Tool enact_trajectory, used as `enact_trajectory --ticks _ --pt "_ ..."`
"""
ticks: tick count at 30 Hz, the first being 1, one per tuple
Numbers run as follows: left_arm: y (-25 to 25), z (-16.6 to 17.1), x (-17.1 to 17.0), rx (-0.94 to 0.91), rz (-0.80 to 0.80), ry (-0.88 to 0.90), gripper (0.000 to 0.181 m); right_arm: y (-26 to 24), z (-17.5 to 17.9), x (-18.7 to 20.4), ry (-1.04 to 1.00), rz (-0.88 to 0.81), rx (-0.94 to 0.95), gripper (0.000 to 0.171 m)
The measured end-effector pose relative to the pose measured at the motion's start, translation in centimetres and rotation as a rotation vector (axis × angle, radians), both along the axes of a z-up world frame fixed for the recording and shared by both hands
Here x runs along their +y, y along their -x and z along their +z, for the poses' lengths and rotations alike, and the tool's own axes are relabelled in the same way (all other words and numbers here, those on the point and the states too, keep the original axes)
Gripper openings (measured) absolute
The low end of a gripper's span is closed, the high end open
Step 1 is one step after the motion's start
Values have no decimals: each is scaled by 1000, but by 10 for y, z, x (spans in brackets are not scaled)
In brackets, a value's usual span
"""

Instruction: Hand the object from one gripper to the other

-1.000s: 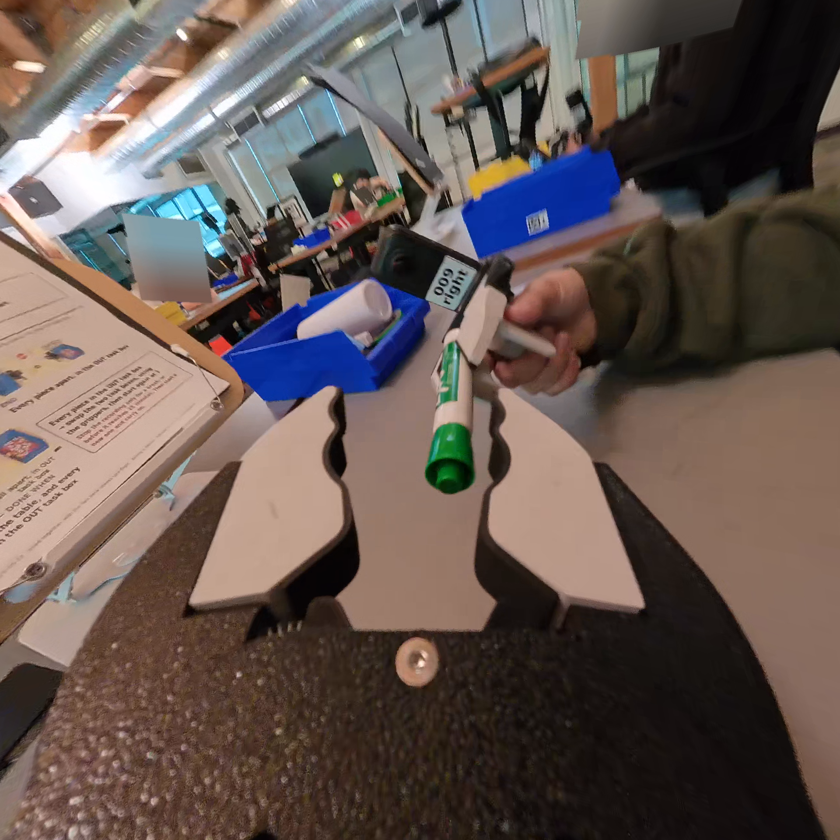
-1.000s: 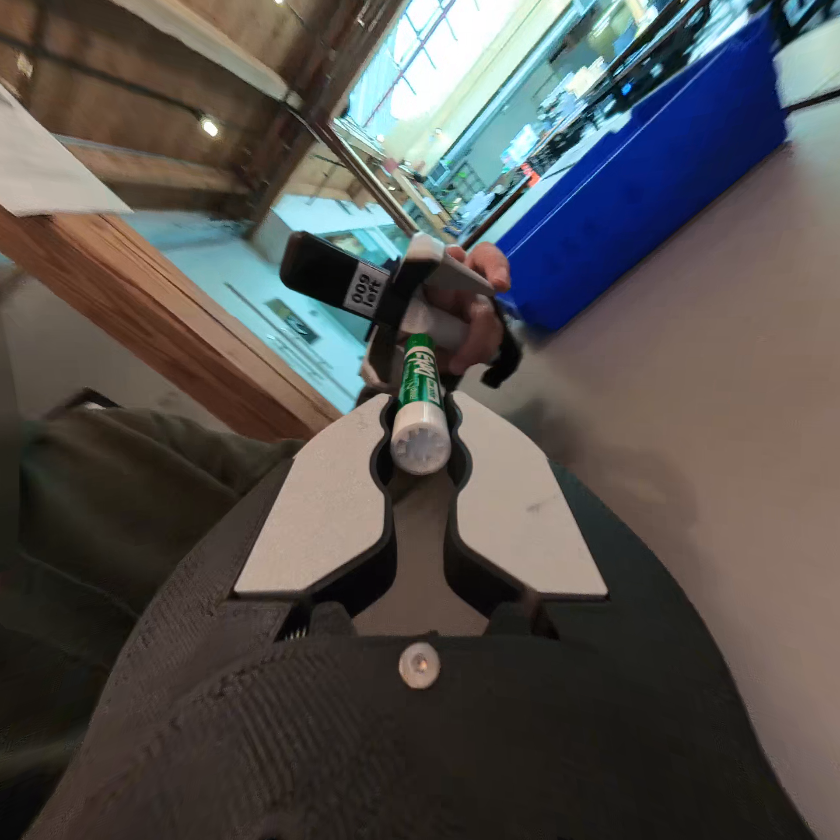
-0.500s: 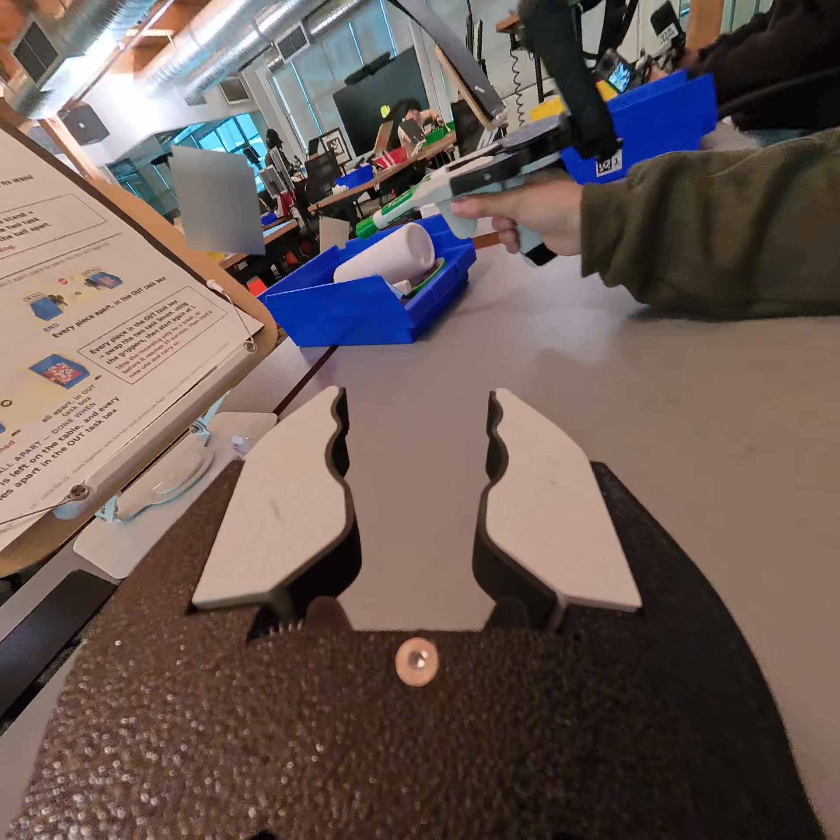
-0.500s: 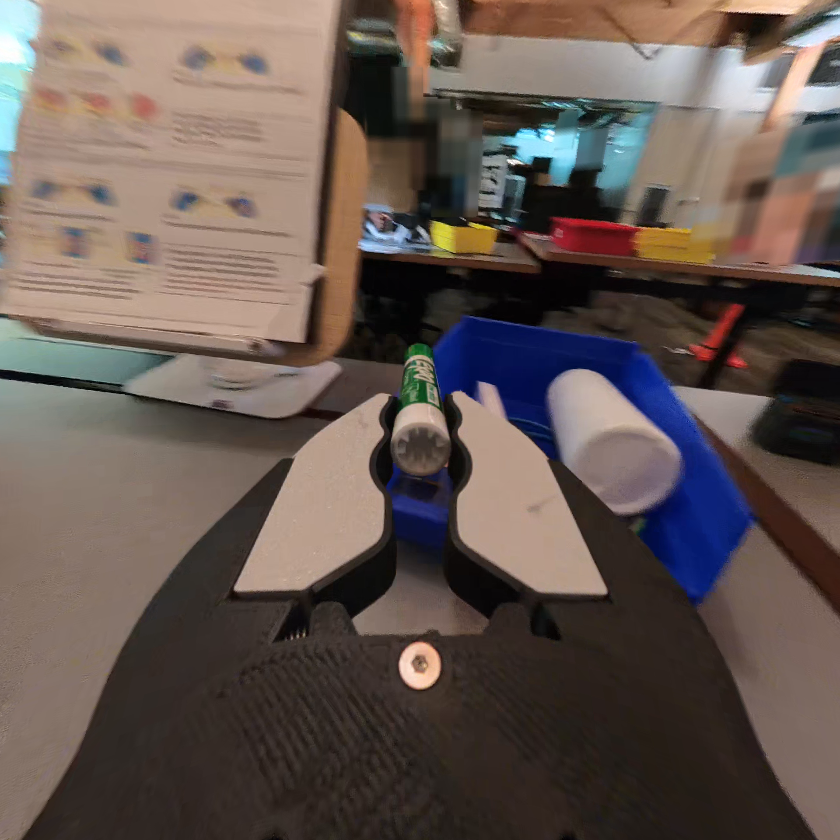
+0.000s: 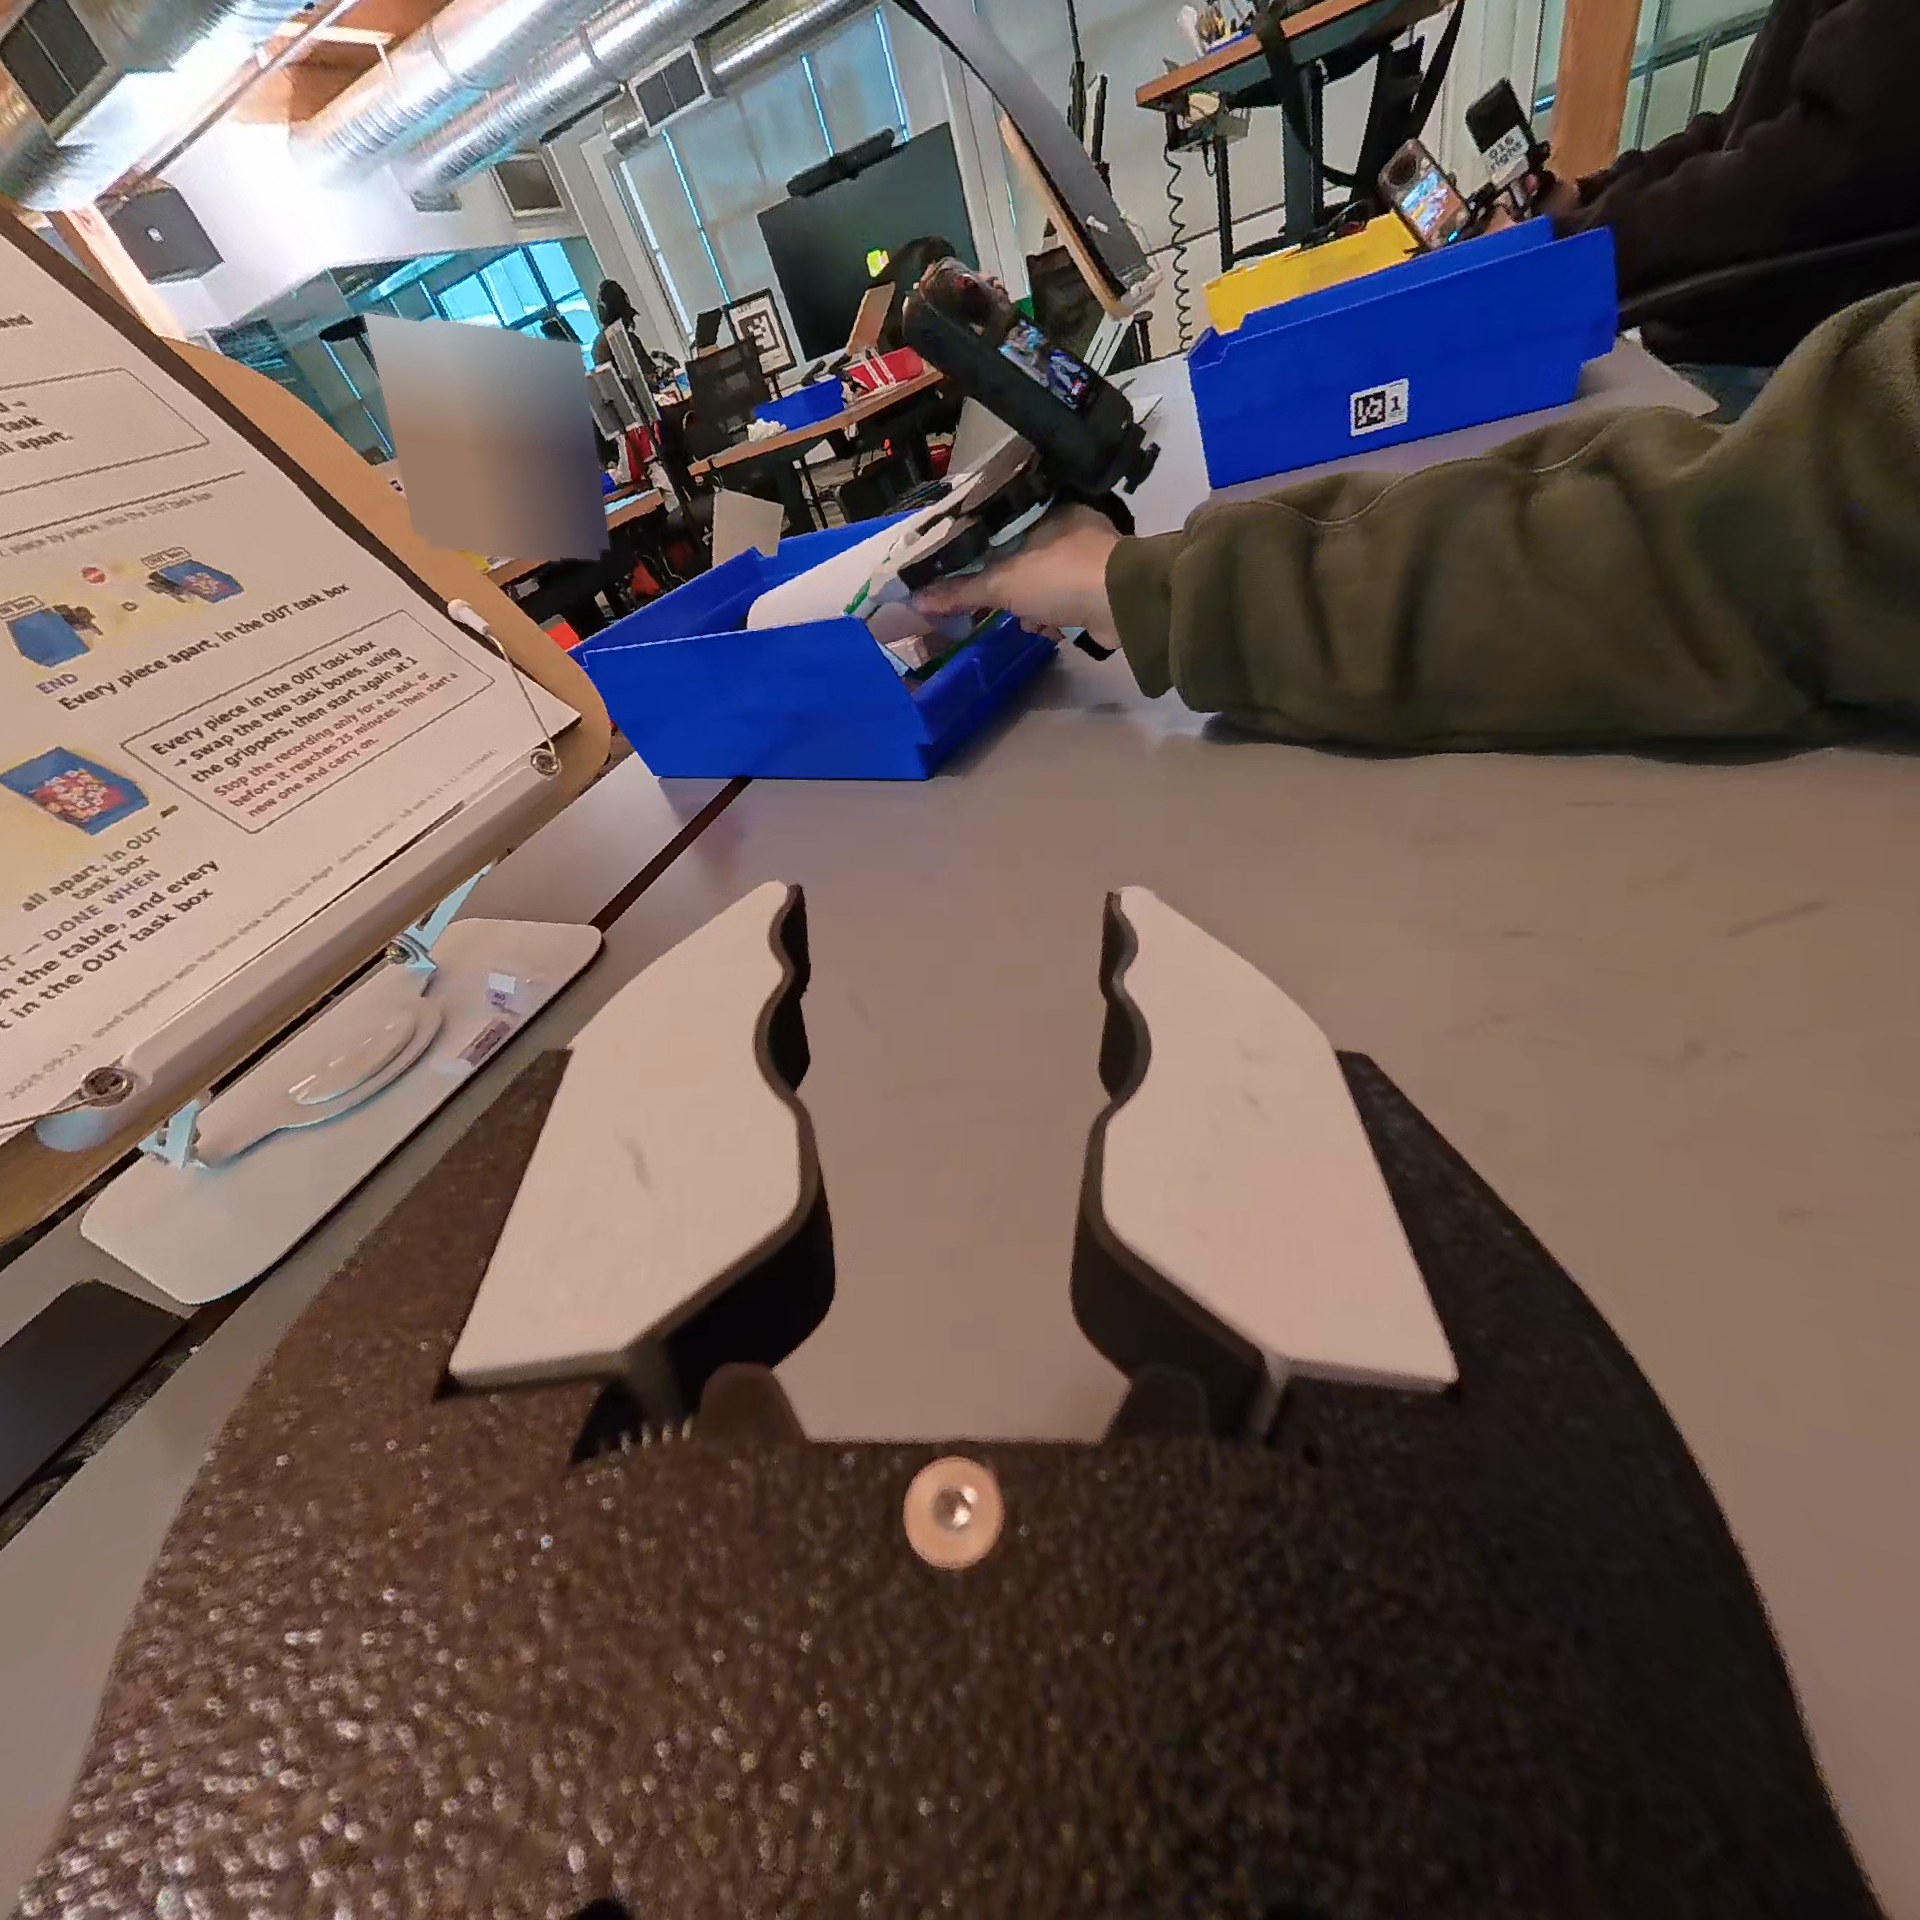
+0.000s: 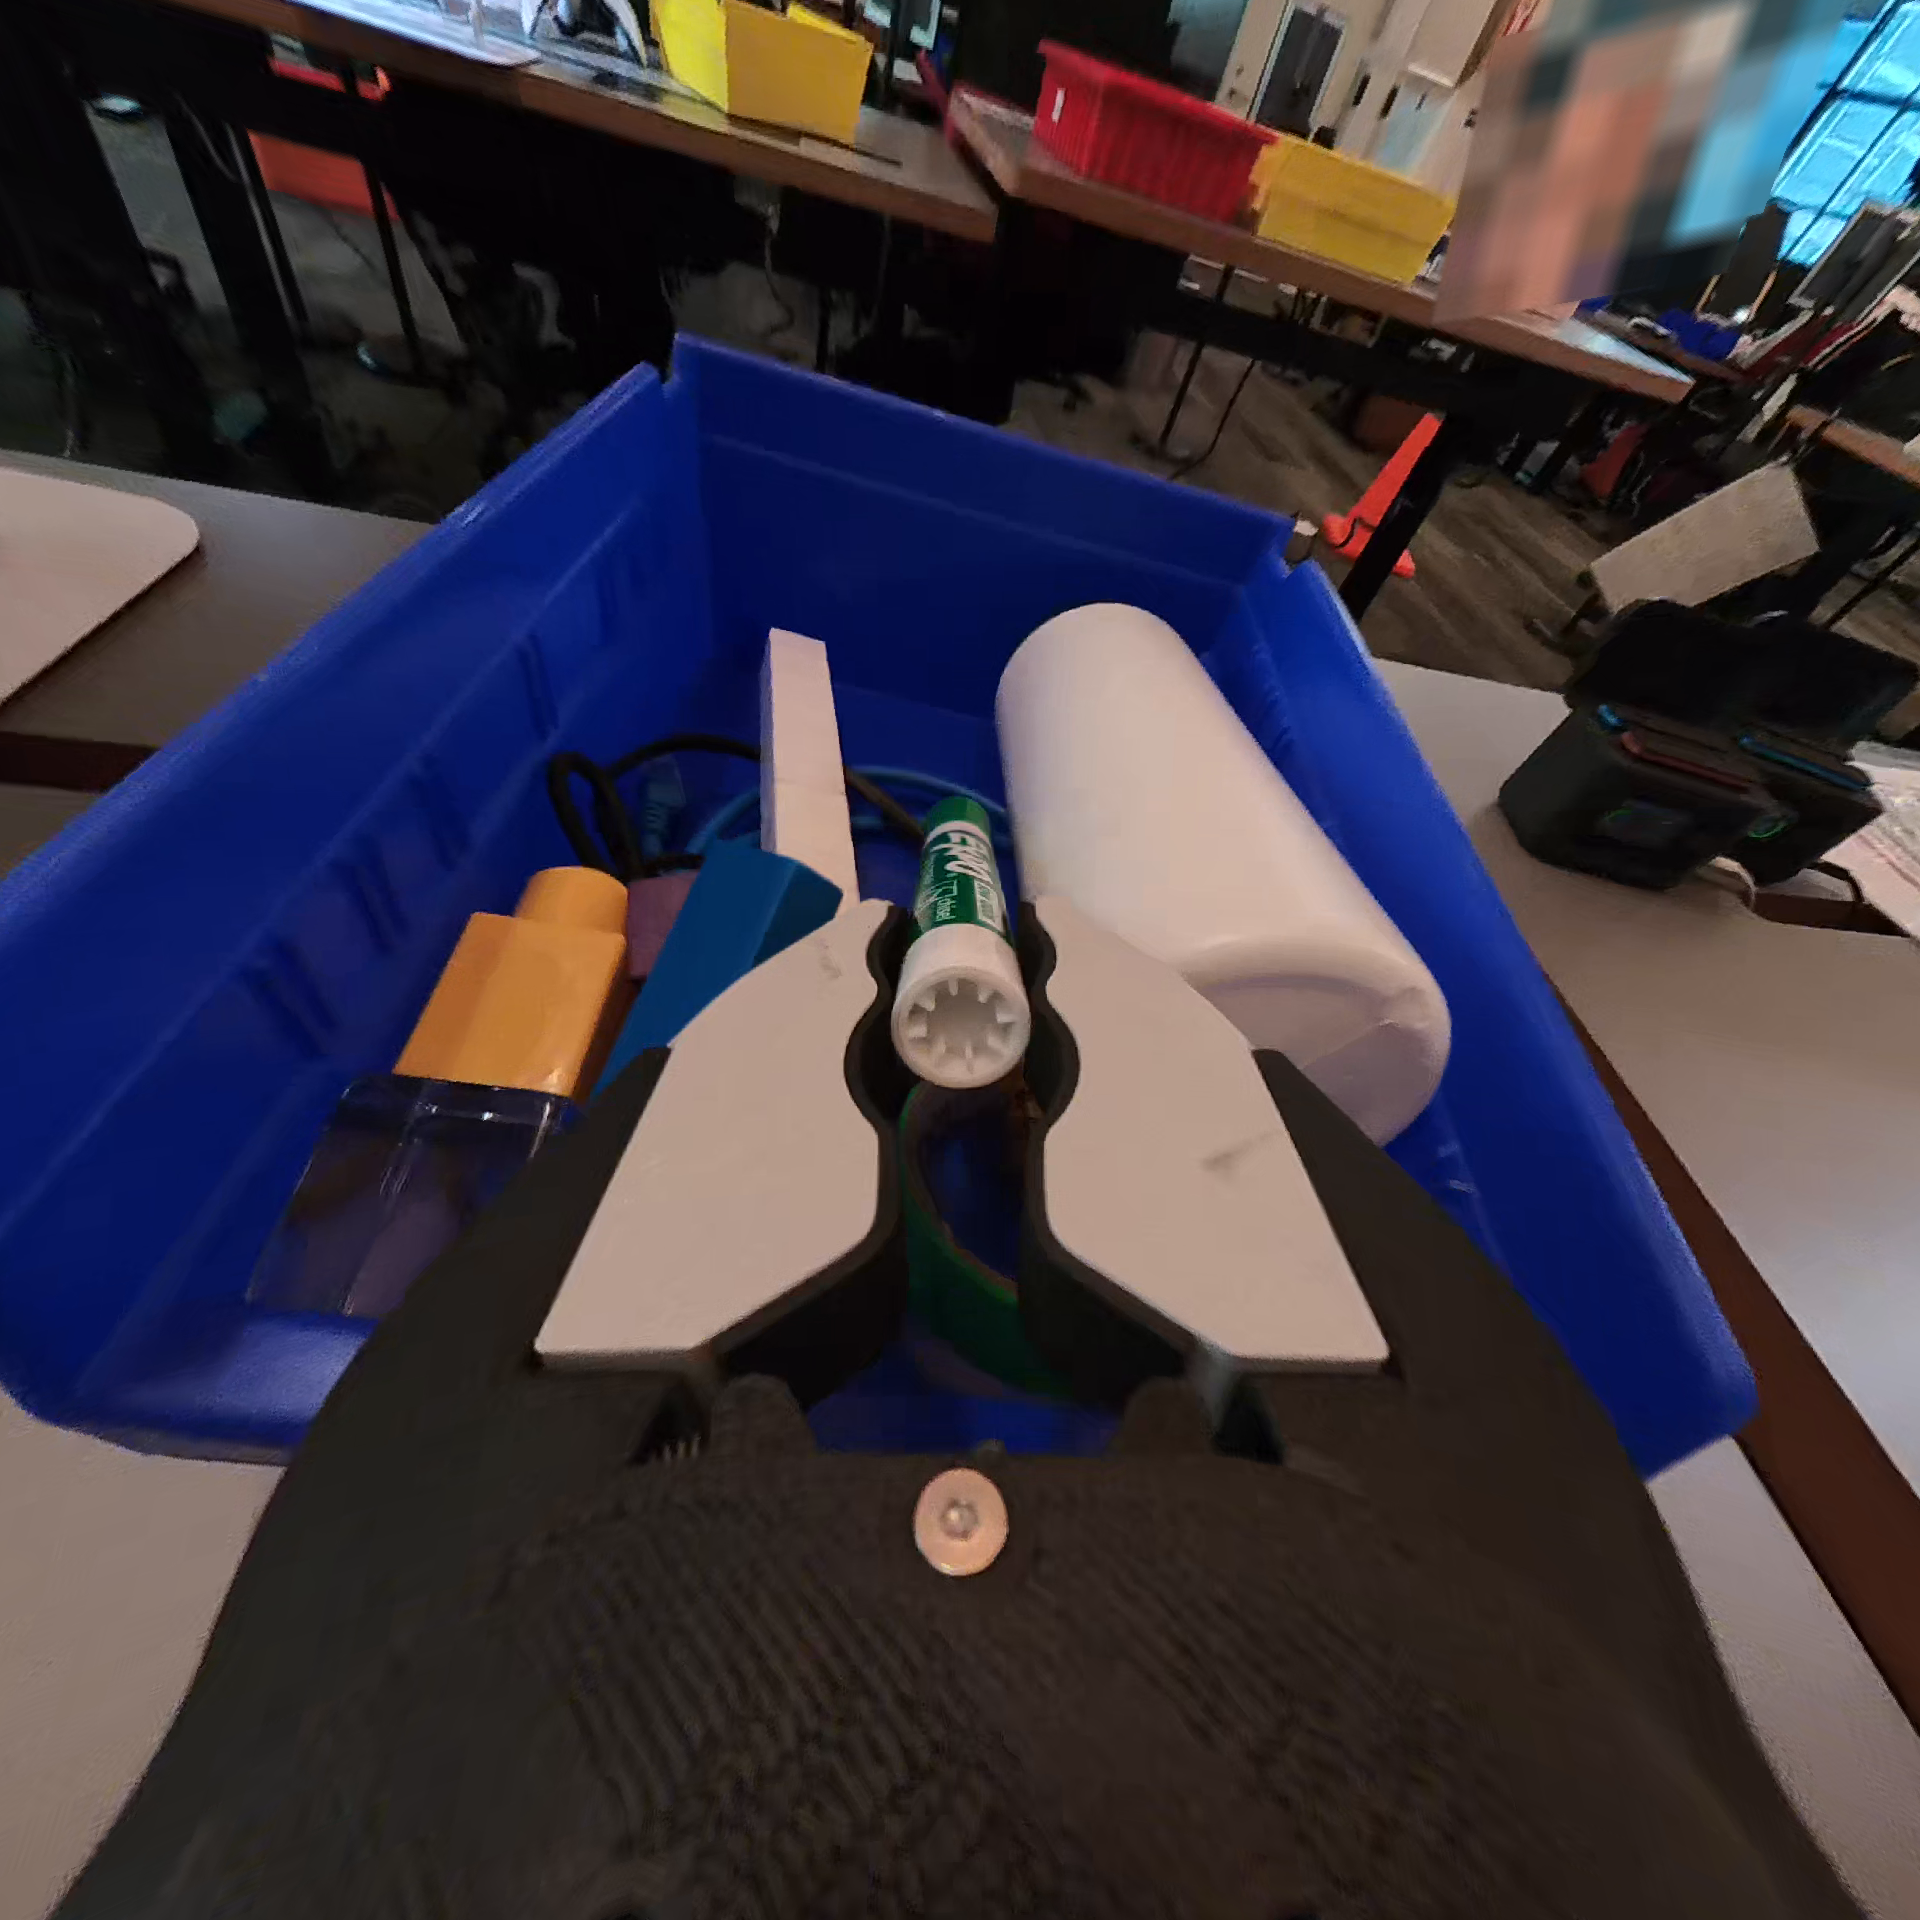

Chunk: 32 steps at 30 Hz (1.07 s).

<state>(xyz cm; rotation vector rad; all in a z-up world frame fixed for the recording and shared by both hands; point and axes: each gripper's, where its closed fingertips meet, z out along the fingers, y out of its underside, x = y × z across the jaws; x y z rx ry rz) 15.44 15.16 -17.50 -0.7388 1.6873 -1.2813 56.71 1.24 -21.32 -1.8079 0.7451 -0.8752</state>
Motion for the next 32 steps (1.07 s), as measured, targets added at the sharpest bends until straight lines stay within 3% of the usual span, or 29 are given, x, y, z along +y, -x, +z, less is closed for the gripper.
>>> enact_trajectory --ticks 4,6,8,11,12,15,18,20,22,26,29,32 --pt "-1 0 1 7 8 10 53 3 -9 5 51 22 79 22" --pt "-2 1 5 11 26 19 53 7 -7 7 41 39 102 37" --pt "-2 7 8 8 44 48 53 11 -1 7 9 34 107 51" --pt "1 31 17 -28 82 159 54 19 19 2 -33 -6 72 100" --pt "3 43 23 -41 107 205 53 24 26 -1 -34 -15 57 107" --pt "18 80 55 -47 264 314 50 52 49 1 -70 44 0 116" --pt "55 90 118 27 548 351 44 105 56 26 -201 273 84 110" --pt "86 77 170 114 739 326 40 146 55 40 -288 417 138 108" --pt "111 43 214 333 841 292 35 184 51 49 -353 533 156 102" --pt "132 -24 281 782 954 237 37 228 40 64 -482 575 206 94" --pt "132 -54 310 1004 982 174 39 252 37 83 -475 665 208 88" --pt "123 -74 324 1115 953 182 34 265 27 91 -422 715 189 90"
